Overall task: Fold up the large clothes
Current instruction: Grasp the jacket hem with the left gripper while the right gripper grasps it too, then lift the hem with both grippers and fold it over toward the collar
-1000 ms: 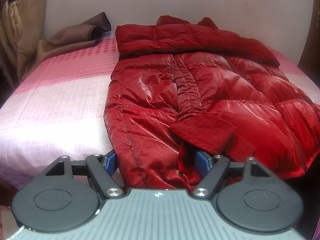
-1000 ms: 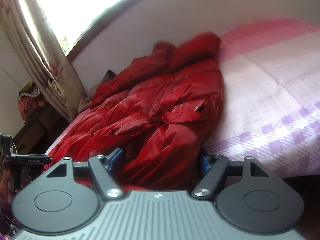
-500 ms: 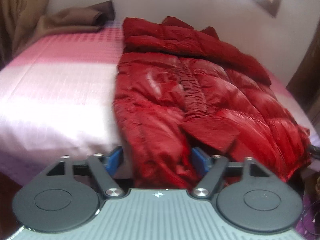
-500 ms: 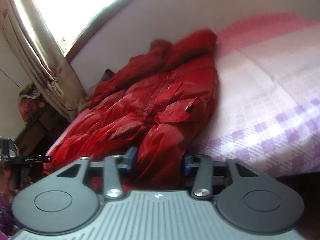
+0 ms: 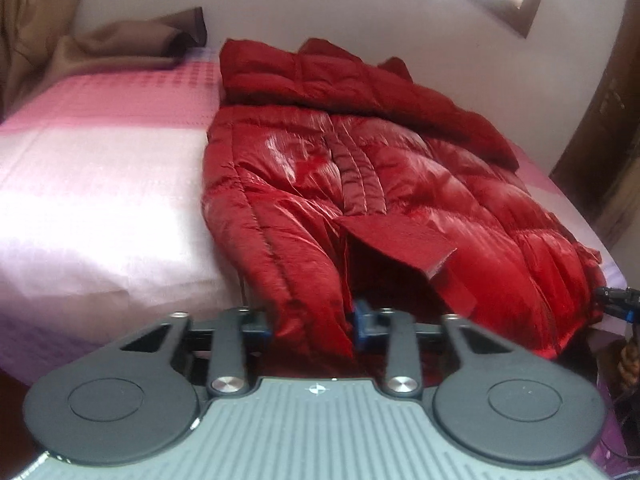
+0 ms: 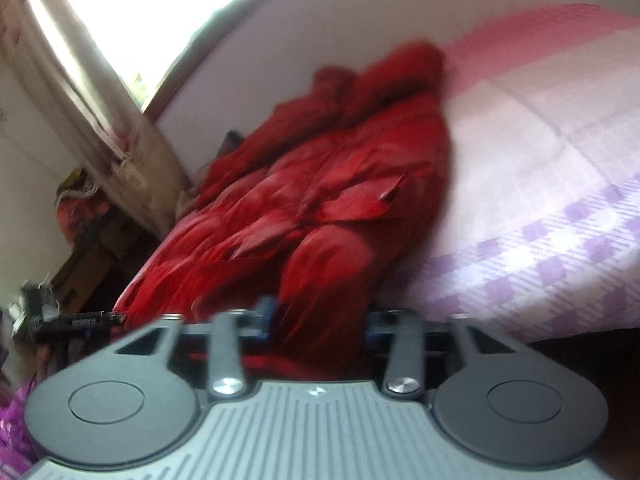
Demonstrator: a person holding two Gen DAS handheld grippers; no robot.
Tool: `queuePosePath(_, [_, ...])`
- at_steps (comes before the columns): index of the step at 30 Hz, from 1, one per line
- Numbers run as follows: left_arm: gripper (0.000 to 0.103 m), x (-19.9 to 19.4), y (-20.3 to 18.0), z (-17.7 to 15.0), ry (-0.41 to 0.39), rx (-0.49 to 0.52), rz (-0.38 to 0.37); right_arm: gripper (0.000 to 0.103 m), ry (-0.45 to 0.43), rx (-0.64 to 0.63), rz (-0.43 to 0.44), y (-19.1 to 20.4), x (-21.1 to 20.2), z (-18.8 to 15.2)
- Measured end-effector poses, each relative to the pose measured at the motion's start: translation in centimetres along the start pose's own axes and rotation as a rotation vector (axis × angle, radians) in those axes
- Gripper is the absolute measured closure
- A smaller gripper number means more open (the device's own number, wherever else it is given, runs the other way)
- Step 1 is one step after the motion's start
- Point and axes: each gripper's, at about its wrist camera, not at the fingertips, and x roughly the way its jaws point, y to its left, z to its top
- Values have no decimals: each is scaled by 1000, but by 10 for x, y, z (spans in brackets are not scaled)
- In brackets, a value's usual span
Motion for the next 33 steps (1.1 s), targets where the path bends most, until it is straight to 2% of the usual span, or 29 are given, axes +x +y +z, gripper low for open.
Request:
queuePosePath(3, [80,-3,0,0,-12,-21,4,84,-8,22,2,0,-2,-1])
queuePosePath(6, [83,-8,-1,0,-19,-28,5,86,-20,37,16,2,-7,-2])
queuePosePath(17, [84,-27,8,-11,-35,-106,-5,88,-24,115,137,1,-30,-3])
queuePosePath(22, [85,-51,8,-14,-164,-128,-23,88,-46,149,186,4,-44,-4])
queuePosePath(27, [87,-56,2,0,-206,-90,-4,88,-96,153,259,14,-55,15])
queuePosePath(33, [88,-61,-8,24,-279,-75,-8,88,-149,148,305,24,-58,41])
